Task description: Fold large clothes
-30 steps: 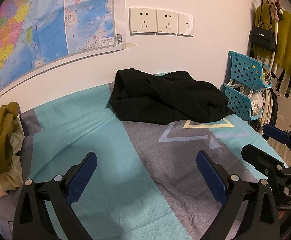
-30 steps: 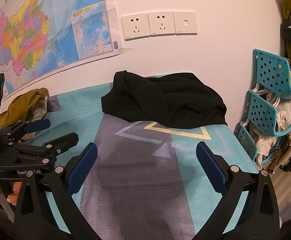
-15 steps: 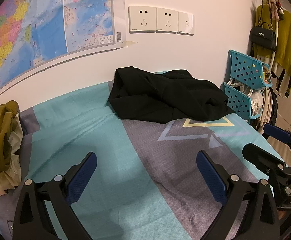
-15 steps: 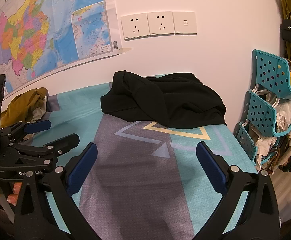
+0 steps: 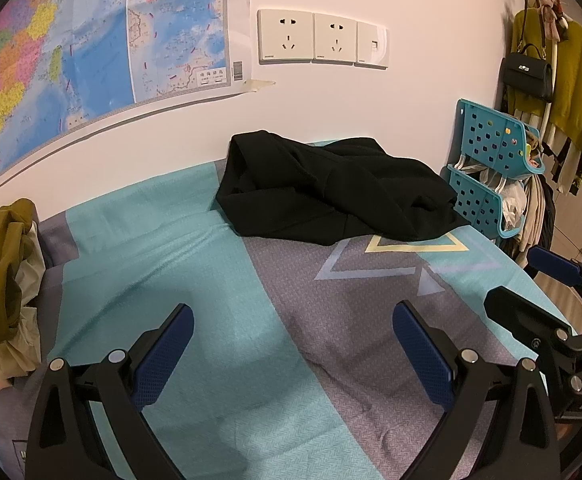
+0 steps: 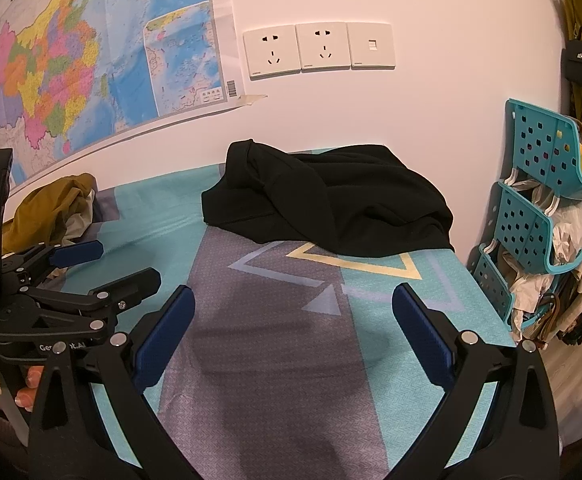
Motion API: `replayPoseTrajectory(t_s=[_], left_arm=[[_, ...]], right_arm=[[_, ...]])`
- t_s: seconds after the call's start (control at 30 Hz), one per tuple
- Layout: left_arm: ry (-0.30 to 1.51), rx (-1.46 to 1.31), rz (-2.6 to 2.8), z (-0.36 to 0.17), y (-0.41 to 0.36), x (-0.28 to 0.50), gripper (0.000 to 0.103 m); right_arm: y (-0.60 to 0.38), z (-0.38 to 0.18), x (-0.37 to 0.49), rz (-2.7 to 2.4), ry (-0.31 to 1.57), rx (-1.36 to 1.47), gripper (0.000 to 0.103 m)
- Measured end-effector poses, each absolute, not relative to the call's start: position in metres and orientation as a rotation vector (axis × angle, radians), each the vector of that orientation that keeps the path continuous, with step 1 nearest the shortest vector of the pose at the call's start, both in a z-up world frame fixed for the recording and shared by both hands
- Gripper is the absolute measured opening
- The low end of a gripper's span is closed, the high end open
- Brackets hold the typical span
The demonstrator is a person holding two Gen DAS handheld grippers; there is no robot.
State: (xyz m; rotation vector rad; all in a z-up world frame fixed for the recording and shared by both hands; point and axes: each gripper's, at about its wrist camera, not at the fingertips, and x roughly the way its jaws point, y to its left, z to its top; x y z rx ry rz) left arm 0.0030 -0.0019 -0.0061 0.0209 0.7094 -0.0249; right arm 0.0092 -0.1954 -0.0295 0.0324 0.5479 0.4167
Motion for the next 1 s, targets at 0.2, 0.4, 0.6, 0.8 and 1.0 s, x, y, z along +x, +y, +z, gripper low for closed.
replayPoseTrajectory(t_s=[0.2, 0.4, 0.6, 0.8, 1.0], left_arm=[[0.712, 0.018, -0.024, -0.006, -0.002, 0.004, 0.096], [0.720, 0.017, -0.019, -0.006, 0.000, 0.007, 0.096], [0.722, 0.019, -0.017, -0.007, 0.001, 0.010, 0.096], [0.730, 0.017, -0.015, -0.011, 0.001, 0.013, 0.096], [0.742, 0.016, -0.013, -0.012, 0.004, 0.019, 0.096]], right_arm=[[-0.196, -0.030, 0.010, 0.419, 0.548, 0.031, 0.097], [-0.192, -0.031, 0.011, 0.420, 0.553, 0.018, 0.097], [-0.190, -0.029, 0.014, 0.421, 0.555, 0.007, 0.097], [-0.186, -0.029, 0.020, 0.426, 0.565, -0.012, 0.097], [-0.181, -0.026, 0.028, 0.434, 0.566, -0.037, 0.097]])
